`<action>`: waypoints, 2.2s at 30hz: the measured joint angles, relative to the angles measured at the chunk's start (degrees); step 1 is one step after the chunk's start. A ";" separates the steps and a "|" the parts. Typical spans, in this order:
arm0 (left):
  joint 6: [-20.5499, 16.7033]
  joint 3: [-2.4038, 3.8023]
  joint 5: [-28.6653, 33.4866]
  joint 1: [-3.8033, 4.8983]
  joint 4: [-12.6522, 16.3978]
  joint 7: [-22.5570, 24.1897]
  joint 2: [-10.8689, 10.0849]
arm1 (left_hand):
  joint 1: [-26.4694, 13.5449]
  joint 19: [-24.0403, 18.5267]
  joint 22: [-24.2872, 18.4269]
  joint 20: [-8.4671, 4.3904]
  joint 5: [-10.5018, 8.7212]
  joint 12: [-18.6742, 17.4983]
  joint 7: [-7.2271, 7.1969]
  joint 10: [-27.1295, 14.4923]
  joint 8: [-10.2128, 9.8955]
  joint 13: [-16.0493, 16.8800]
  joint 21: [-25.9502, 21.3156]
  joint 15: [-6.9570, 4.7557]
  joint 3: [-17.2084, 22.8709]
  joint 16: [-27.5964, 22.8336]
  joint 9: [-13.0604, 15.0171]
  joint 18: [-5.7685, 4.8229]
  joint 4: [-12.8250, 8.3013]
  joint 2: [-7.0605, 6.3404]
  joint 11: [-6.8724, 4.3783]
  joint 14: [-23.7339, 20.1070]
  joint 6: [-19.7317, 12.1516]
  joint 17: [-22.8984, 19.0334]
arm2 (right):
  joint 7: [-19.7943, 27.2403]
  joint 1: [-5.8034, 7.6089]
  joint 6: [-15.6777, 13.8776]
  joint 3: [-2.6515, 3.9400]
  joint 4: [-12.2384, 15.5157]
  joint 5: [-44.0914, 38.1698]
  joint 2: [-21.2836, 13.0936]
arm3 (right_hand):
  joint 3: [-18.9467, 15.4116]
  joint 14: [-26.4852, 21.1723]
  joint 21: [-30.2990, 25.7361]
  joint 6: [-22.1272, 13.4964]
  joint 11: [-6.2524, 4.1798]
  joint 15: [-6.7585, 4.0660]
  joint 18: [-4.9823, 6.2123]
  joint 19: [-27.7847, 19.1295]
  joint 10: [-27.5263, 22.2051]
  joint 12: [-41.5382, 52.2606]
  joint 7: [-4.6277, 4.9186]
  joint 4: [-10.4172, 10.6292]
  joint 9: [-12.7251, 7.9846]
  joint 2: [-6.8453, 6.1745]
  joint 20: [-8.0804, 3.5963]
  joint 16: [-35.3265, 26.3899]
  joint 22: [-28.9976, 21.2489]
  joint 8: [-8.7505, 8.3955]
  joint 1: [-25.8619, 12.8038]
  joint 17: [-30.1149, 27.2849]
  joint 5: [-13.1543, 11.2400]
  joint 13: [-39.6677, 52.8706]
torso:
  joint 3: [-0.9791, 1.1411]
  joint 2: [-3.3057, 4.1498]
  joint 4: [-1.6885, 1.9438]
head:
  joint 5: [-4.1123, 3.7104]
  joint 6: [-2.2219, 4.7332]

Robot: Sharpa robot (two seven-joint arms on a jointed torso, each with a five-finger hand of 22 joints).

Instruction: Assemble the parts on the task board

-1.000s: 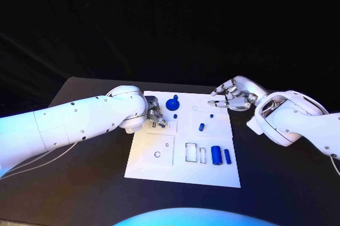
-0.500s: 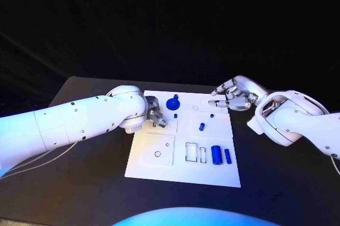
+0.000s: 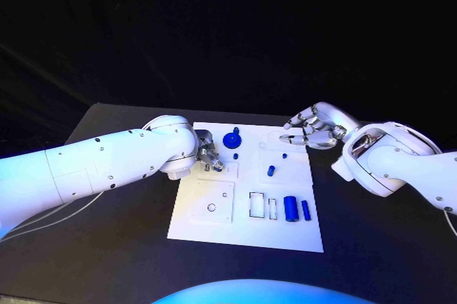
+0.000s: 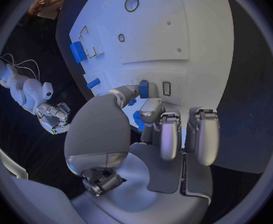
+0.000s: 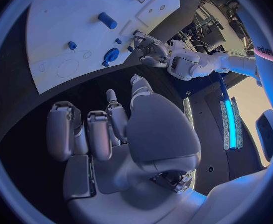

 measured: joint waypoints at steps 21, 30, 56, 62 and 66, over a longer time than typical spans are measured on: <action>1.00 0.02 -0.01 0.02 -0.77 0.07 0.27 | -3.61 -0.21 -0.01 -0.21 -0.27 1.33 -0.80 0.59 0.33 0.98 0.00 -0.42 -2.40 0.00 -0.93 0.01 0.04 0.52 -0.58 -0.01 1.64 -0.01 | -0.01 -0.01 0.00 0.00 0.14 0.00 -0.25 | -0.31 0.00 -0.24 0.00 -0.17 0.00 0.90 0.00 -0.17 0.00 0.00 0.01 0.04 0.00 0.00 -0.33 -0.01 -0.01 -0.02 -0.01 -0.02 0.00 | 0.03 0.01 -0.03 | -0.29 -0.20; 1.07 0.00 -0.06 0.00 -1.17 0.12 0.41 | -4.19 -0.01 -0.01 -0.41 -0.24 1.36 -1.64 0.71 0.32 1.14 0.00 -0.62 -5.38 0.00 -1.34 0.03 1.41 0.99 -0.72 0.18 2.47 -0.01 | -0.01 -0.01 -0.01 0.00 0.18 0.00 -0.32 | -0.63 0.00 -0.58 0.00 -0.17 0.00 0.90 -0.21 -0.17 0.00 0.00 0.01 0.03 0.08 -0.21 -0.33 -0.01 -0.01 -0.54 -0.02 -0.02 -0.01 | 0.02 0.00 -0.02 | -0.38 -0.21; 1.06 -0.09 -0.42 -0.10 -1.77 -0.05 0.53 | -4.94 -0.21 -0.02 -0.61 -0.45 1.71 -1.61 0.71 0.72 1.36 0.00 -0.62 -15.30 0.00 -3.33 0.13 5.02 1.16 -0.72 0.18 3.28 -0.02 | -0.04 -0.01 -0.02 0.00 0.23 0.00 -0.53 | -1.74 -0.21 -0.78 0.00 -0.17 -0.21 0.90 -0.21 -0.17 0.00 0.00 0.02 0.07 0.01 -0.21 -0.57 0.02 -0.01 -1.67 -0.03 -0.03 -0.01 | -0.02 -0.06 0.04 | -0.49 -0.05; 1.06 -0.09 -0.47 -0.10 -1.78 -0.07 0.63 | -4.94 -0.21 -0.02 -0.61 -0.45 1.98 -1.61 0.71 0.72 1.51 -0.01 -0.62 -16.00 0.00 -3.42 0.14 5.41 1.16 -0.72 0.18 3.28 0.03 | -0.04 -0.01 -0.02 0.00 0.23 0.00 -0.55 | -1.74 -0.21 -0.78 0.00 -0.17 -0.21 0.90 -0.21 -0.17 0.00 0.00 0.01 0.07 0.01 -0.21 -0.57 0.01 -0.01 -1.67 -0.03 -0.03 -0.01 | -0.03 -0.04 0.04 | -0.51 -0.12; 1.06 -0.09 -0.47 -0.11 -1.66 -0.10 0.72 | -4.94 -0.21 -0.02 -0.61 -0.45 1.98 -1.61 0.71 0.72 1.54 -0.01 -0.61 -16.27 0.00 -3.49 0.14 5.34 1.16 -0.72 0.18 3.28 0.03 | -0.04 -0.01 -0.02 0.00 0.22 0.00 -0.55 | -1.74 -0.21 -0.78 0.00 -0.17 -0.21 0.90 -0.21 -0.17 0.00 0.00 0.01 0.06 0.01 -0.21 -0.57 0.01 -0.01 -1.67 -0.03 -0.03 -0.01 | -0.04 -0.03 0.03 | -0.51 -0.14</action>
